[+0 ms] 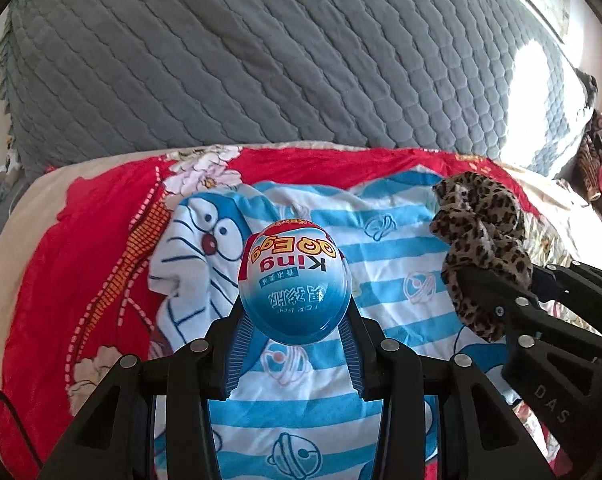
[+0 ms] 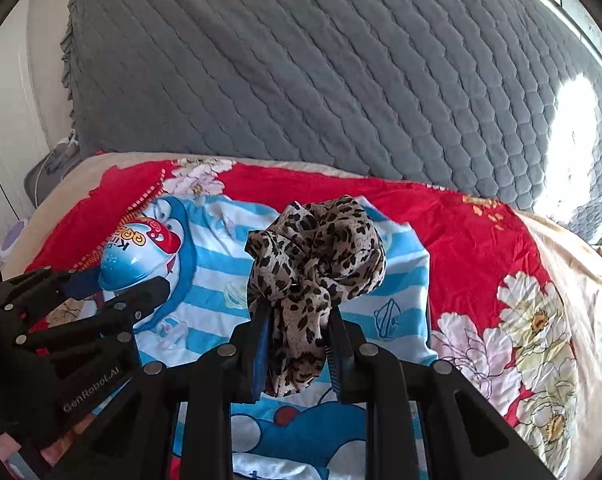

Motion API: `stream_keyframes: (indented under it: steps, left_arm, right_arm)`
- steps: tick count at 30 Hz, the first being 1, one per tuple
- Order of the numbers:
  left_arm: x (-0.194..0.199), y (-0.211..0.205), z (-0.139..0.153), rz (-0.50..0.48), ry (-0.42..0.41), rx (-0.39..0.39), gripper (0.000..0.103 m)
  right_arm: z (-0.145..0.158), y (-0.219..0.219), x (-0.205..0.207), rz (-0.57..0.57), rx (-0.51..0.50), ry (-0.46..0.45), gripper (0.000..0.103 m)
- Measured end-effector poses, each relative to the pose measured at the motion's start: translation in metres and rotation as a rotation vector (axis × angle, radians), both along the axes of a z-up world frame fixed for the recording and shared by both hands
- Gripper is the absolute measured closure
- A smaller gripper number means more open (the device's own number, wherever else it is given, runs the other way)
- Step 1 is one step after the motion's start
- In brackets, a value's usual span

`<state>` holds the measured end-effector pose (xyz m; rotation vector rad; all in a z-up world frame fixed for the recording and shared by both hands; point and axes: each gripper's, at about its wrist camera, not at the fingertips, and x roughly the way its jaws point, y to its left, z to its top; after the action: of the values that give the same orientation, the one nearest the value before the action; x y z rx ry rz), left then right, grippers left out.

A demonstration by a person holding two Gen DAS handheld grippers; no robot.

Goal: Organize objects
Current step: 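Carry the egg and scrunchie over the striped shirt in the tray with both tools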

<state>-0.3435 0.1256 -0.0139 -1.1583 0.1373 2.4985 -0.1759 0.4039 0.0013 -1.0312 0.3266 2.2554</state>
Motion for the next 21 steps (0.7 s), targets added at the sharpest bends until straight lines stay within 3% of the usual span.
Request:
stream_keyframes:
  steps: [21]
  left_arm:
    - [-0.008, 0.021, -0.052, -0.002, -0.085, -0.072, 0.059]
  right_arm:
    - [-0.052, 0.017, -0.008, -0.011, -0.085, -0.089, 0.078]
